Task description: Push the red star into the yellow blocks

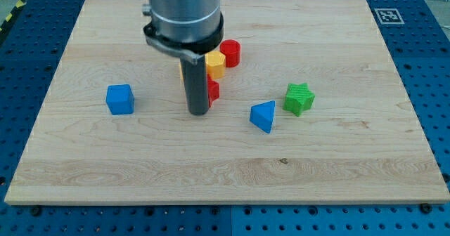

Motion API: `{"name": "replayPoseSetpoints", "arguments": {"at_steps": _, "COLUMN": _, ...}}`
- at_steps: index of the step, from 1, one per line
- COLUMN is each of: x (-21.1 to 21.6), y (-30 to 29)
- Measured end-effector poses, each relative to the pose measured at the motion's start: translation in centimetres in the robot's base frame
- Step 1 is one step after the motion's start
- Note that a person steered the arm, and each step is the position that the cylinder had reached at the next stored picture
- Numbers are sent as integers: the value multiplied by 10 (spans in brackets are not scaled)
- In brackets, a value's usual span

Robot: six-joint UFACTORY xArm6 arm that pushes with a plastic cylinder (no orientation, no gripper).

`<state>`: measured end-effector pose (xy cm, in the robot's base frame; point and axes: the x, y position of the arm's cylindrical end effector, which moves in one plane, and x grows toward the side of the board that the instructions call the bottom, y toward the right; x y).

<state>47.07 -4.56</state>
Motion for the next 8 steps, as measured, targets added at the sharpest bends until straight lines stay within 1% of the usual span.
{"name": "replayPoseSetpoints", "arguments": {"at_steps": 1, "x": -32, "y": 1}}
{"name": "replayPoseSetpoints", "arguments": {"at_steps": 2, "x": -45, "y": 2}}
{"name": "replayPoseSetpoints", "arguments": {"at_steps": 7, "x": -50, "y": 2}}
{"name": "replayPoseSetpoints", "arguments": {"at_steps": 8, "x": -32, "y": 3}}
